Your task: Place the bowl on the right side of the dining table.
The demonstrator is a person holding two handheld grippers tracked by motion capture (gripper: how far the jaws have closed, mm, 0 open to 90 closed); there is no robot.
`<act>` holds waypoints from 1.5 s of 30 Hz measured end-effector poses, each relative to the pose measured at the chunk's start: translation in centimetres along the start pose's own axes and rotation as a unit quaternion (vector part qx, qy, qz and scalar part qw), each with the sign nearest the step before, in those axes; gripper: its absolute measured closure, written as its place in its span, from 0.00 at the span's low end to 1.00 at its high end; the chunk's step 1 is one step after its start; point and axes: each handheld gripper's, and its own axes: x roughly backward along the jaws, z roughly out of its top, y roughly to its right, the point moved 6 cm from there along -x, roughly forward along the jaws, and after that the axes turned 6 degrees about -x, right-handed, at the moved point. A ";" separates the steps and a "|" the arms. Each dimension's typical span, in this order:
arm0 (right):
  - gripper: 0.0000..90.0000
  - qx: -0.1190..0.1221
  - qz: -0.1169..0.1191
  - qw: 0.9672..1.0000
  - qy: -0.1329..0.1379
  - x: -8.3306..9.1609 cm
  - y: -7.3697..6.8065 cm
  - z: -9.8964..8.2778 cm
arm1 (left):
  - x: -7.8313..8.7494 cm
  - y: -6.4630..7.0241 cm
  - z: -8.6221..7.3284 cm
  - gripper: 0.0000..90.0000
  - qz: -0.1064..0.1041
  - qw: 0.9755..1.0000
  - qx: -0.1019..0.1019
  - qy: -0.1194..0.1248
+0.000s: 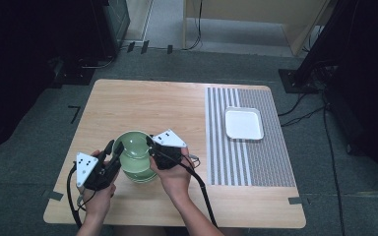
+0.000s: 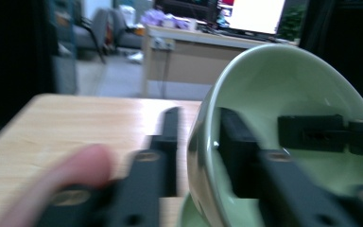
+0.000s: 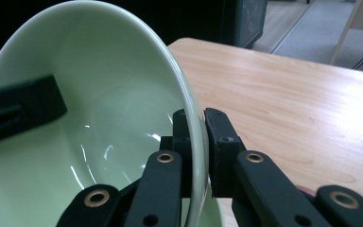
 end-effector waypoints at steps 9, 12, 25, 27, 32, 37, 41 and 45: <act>0.94 -0.007 -0.022 0.999 0.028 1.3 2.0 1.6 | 0.4 -0.4 1.2 0.10 -0.072 0.997 0.005 -0.029; 0.94 -0.008 -0.032 0.999 0.035 1.8 3.0 2.0 | 0.4 -0.4 1.1 0.01 -0.085 0.996 0.007 -0.031; 0.94 -0.015 -0.057 0.997 0.047 3.6 6.7 2.9 | 0.9 -3.7 0.0 0.00 -0.055 0.997 -0.005 -0.049; 0.94 -0.020 -0.062 0.997 0.048 3.8 7.3 2.9 | 1.0 -4.6 -0.3 0.00 -0.039 0.998 -0.006 -0.054; 0.94 -0.027 -0.070 0.996 0.049 4.3 8.6 2.7 | 1.3 -6.7 -1.5 0.00 -0.008 0.997 -0.013 -0.081; 0.94 -0.033 -0.082 0.995 0.052 4.9 9.8 2.7 | 1.1 -8.8 -3.8 0.00 0.026 0.992 -0.015 -0.126; 0.94 -0.038 -0.090 0.994 0.051 5.2 10.8 2.6 | 0.9 -9.7 -5.2 0.00 0.042 0.987 -0.009 -0.157; 0.93 -0.043 -0.103 0.993 0.050 5.8 12.2 2.5 | 0.5 -11.0 -7.3 0.00 0.063 0.978 -0.001 -0.199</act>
